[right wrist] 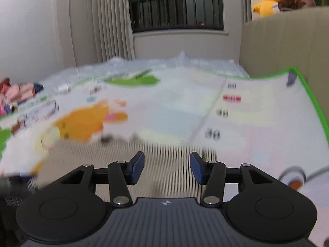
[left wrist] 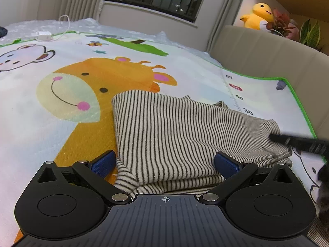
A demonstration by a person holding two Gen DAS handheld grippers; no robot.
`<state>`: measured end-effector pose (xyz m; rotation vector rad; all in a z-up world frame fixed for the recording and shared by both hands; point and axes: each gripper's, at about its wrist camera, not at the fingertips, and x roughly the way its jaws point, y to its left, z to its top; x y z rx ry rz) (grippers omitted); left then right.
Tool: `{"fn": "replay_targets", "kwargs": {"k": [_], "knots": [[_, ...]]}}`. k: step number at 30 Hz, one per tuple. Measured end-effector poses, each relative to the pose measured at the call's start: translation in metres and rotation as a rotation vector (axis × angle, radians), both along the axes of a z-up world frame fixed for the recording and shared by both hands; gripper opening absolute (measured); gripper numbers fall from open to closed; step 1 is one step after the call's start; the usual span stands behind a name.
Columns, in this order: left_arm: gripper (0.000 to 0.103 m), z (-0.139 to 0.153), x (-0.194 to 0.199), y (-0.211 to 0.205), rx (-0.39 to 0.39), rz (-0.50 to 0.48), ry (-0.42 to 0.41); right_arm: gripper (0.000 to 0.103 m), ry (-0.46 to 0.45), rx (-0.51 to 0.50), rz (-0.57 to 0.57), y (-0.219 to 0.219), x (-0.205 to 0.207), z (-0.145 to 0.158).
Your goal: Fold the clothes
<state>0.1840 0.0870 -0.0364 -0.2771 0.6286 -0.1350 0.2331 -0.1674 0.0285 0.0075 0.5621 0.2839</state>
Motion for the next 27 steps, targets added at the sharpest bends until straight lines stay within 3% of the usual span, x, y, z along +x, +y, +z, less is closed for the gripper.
{"fn": "replay_targets", "kwargs": {"k": [5, 13, 14, 15, 17, 18, 22, 27], "knots": [[0.103, -0.001, 0.0, -0.002, 0.009, 0.0, 0.0, 0.059, 0.034, -0.039, 0.074, 0.036, 0.054, 0.0], [0.103, -0.002, -0.001, 0.0, -0.004, -0.001, -0.003, 0.058, 0.142, -0.161, 0.059, 0.082, 0.108, -0.064], [0.103, -0.002, -0.001, 0.0, -0.007, -0.001, -0.004, 0.05, 0.13, -0.153, 0.065, 0.081, 0.106, -0.065], [0.103, -0.002, -0.001, 0.001, -0.009, 0.0, -0.004, 0.029, 0.124, -0.153, 0.074, 0.081, 0.104, -0.063], [0.103, -0.002, -0.001, 0.001, -0.013, 0.0, -0.005, 0.011, 0.111, -0.153, 0.093, 0.081, 0.098, -0.059], [0.103, -0.002, -0.001, 0.002, -0.015, 0.0, -0.006, 0.007, 0.097, -0.156, 0.105, 0.082, 0.093, -0.056], [0.103, 0.0, -0.003, 0.009, -0.068, 0.001, -0.022, 0.006, 0.042, -0.087, 0.131, 0.075, 0.065, -0.025], [0.103, 0.03, -0.036, 0.05, -0.291, -0.001, -0.088, 0.005, -0.017, 0.078, 0.223, 0.035, -0.01, 0.024]]}}
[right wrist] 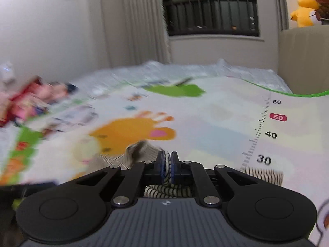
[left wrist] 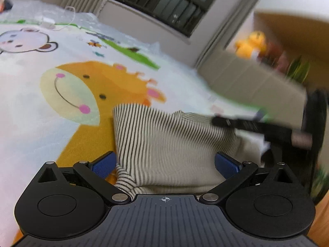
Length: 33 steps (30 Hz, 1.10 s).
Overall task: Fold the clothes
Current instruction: 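Grasp the shirt hem with the right gripper and fold it over the body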
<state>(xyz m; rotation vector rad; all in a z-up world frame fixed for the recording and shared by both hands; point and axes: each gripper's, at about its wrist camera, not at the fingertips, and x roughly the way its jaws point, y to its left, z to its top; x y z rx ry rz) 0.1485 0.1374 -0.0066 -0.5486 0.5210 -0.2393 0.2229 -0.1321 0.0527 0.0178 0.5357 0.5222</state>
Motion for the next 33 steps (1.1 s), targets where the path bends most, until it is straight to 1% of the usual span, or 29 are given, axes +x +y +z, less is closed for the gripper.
{"fn": "replay_targets", "kwargs": {"k": [1, 3, 7, 9, 11, 12, 14, 15, 16, 17, 18, 19, 21, 23, 24, 25, 26, 28, 29, 31, 32, 33], "knots": [[0.103, 0.007, -0.008, 0.006, -0.01, 0.011, -0.015, 0.005, -0.001, 0.017, 0.017, -0.007, -0.017, 0.003], [0.103, 0.025, -0.024, 0.013, 0.013, 0.032, -0.047, 0.005, 0.015, 0.044, 0.045, -0.021, -0.046, -0.001], [0.103, 0.052, -0.041, 0.008, 0.052, 0.052, -0.089, 0.005, 0.078, 0.069, 0.058, -0.041, -0.087, -0.026], [0.103, 0.063, -0.043, -0.004, 0.072, 0.058, -0.099, 0.005, 0.104, 0.074, 0.062, -0.047, -0.103, -0.039], [0.103, 0.07, -0.044, -0.018, 0.106, 0.057, -0.108, 0.005, 0.108, 0.073, 0.093, -0.048, -0.116, -0.046], [0.103, 0.072, -0.044, -0.026, 0.128, 0.053, -0.108, 0.006, 0.103, 0.075, 0.107, -0.05, -0.122, -0.046], [0.103, 0.074, -0.045, -0.042, 0.175, 0.042, -0.103, 0.006, 0.067, 0.087, 0.13, -0.057, -0.131, -0.037], [0.103, 0.073, -0.045, -0.049, 0.205, 0.029, -0.098, 0.006, 0.049, 0.093, 0.141, -0.061, -0.136, -0.032], [0.1, 0.07, -0.045, -0.056, 0.238, 0.015, -0.091, 0.006, 0.031, 0.099, 0.152, -0.065, -0.14, -0.027], [0.089, 0.067, -0.045, -0.062, 0.279, 0.001, -0.081, 0.006, 0.01, 0.106, 0.156, -0.069, -0.144, -0.022], [0.081, 0.062, -0.045, -0.068, 0.324, -0.015, -0.063, 0.007, -0.017, 0.113, 0.14, -0.077, -0.145, -0.015], [0.069, 0.055, -0.045, -0.072, 0.364, -0.026, -0.037, 0.008, -0.037, 0.11, 0.114, -0.083, -0.144, -0.01], [0.069, 0.04, -0.044, -0.073, 0.42, -0.034, 0.019, 0.016, -0.03, 0.09, 0.064, -0.094, -0.135, -0.01], [0.068, 0.024, -0.046, -0.069, 0.464, -0.034, 0.082, 0.018, 0.052, 0.049, 0.034, -0.101, -0.119, -0.026], [0.068, 0.016, -0.048, -0.065, 0.471, -0.036, 0.116, 0.018, 0.094, 0.02, 0.018, -0.103, -0.113, -0.037], [0.071, 0.008, -0.05, -0.06, 0.473, -0.038, 0.15, 0.018, 0.127, -0.016, -0.004, -0.106, -0.109, -0.05], [0.075, 0.001, -0.052, -0.054, 0.455, -0.046, 0.174, 0.018, 0.142, -0.03, -0.018, -0.11, -0.109, -0.058], [0.082, -0.004, -0.061, -0.041, 0.422, -0.047, 0.199, 0.018, 0.131, 0.002, -0.033, -0.125, -0.12, -0.057], [0.083, -0.003, -0.066, -0.036, 0.412, -0.04, 0.202, 0.021, 0.127, 0.022, -0.044, -0.133, -0.126, -0.056], [0.083, 0.002, -0.077, -0.027, 0.388, -0.03, 0.207, 0.032, 0.132, 0.067, -0.068, -0.147, -0.132, -0.05], [0.084, 0.006, -0.082, -0.024, 0.366, -0.035, 0.214, 0.052, 0.142, 0.083, -0.079, -0.154, -0.135, -0.05], [0.084, 0.008, -0.086, -0.022, 0.342, -0.047, 0.222, 0.06, 0.163, 0.092, -0.09, -0.159, -0.138, -0.052]]}}
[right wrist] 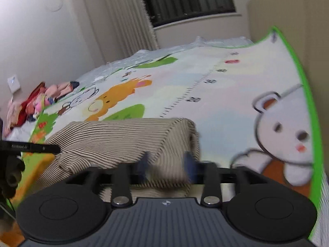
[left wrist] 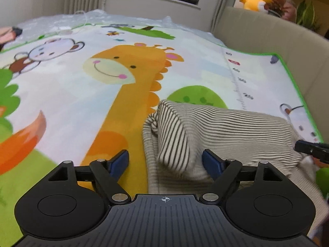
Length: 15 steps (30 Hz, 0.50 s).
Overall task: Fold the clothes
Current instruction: 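Grasp the shirt hem with the right gripper and fold it over the body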
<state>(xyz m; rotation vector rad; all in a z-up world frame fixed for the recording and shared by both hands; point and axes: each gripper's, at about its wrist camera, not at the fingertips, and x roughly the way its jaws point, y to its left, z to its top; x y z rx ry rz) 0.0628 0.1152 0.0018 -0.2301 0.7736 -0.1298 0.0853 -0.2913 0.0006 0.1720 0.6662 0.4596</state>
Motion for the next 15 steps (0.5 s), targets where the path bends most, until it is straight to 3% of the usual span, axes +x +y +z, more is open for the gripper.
{"fn": "replay_targets", "kwargs": {"k": [2, 4, 5, 8, 9, 11, 15], "knots": [[0.092, 0.001, -0.006, 0.0, -0.042, -0.023, 0.026, 0.06, 0.06, 0.04, -0.004, -0.007, -0.005, -0.009], [0.092, -0.005, -0.01, -0.004, -0.069, -0.05, 0.061, 0.058, 0.123, 0.083, 0.011, -0.007, -0.008, -0.02], [0.092, -0.01, -0.012, -0.008, -0.08, -0.064, 0.081, 0.047, 0.141, 0.086, 0.022, -0.003, -0.009, -0.025], [0.091, -0.017, -0.009, -0.022, -0.023, -0.087, 0.063, 0.029, 0.126, 0.03, 0.045, 0.018, 0.002, -0.031], [0.089, -0.016, -0.006, -0.025, -0.013, -0.093, 0.054, 0.021, 0.123, 0.021, 0.048, 0.023, 0.009, -0.031], [0.072, -0.016, 0.004, -0.03, -0.002, -0.105, 0.041, 0.016, 0.132, 0.034, 0.038, 0.029, 0.031, -0.029], [0.063, -0.015, 0.041, -0.035, 0.02, -0.109, 0.015, 0.015, 0.088, -0.004, -0.013, 0.034, 0.071, -0.023]]}}
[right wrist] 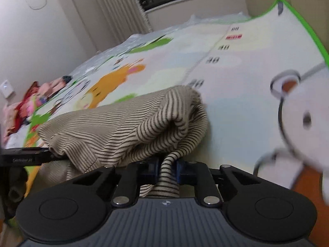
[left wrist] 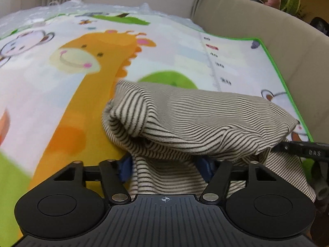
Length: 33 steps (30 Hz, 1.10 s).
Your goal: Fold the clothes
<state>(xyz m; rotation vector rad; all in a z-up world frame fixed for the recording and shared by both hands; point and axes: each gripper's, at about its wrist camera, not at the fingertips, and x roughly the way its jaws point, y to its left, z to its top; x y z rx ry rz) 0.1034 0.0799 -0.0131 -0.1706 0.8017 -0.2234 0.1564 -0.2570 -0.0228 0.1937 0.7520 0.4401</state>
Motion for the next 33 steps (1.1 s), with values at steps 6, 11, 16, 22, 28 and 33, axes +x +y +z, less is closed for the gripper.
{"fn": "replay_targets", "kwargs": {"k": [6, 11, 16, 22, 28, 33], "knots": [[0.063, 0.004, 0.019, 0.01, 0.077, 0.109, -0.028, 0.022, -0.131, -0.153, -0.024, -0.037, -0.027, 0.028], [0.088, 0.012, -0.029, 0.015, 0.112, 0.081, -0.054, 0.03, -0.213, -0.253, 0.076, -0.056, -0.109, 0.035], [0.095, 0.014, -0.066, 0.005, 0.093, 0.034, -0.064, 0.041, -0.217, -0.316, 0.168, -0.04, -0.14, 0.018], [0.096, 0.013, -0.082, -0.015, 0.084, -0.072, -0.076, 0.028, -0.25, -0.286, 0.067, -0.025, -0.111, 0.017], [0.099, 0.002, -0.088, -0.02, 0.124, -0.128, -0.055, 0.027, -0.386, -0.273, 0.036, -0.032, -0.112, 0.066], [0.099, -0.006, -0.082, -0.01, 0.172, -0.03, -0.038, 0.027, -0.294, -0.319, 0.032, -0.037, -0.114, 0.039]]}}
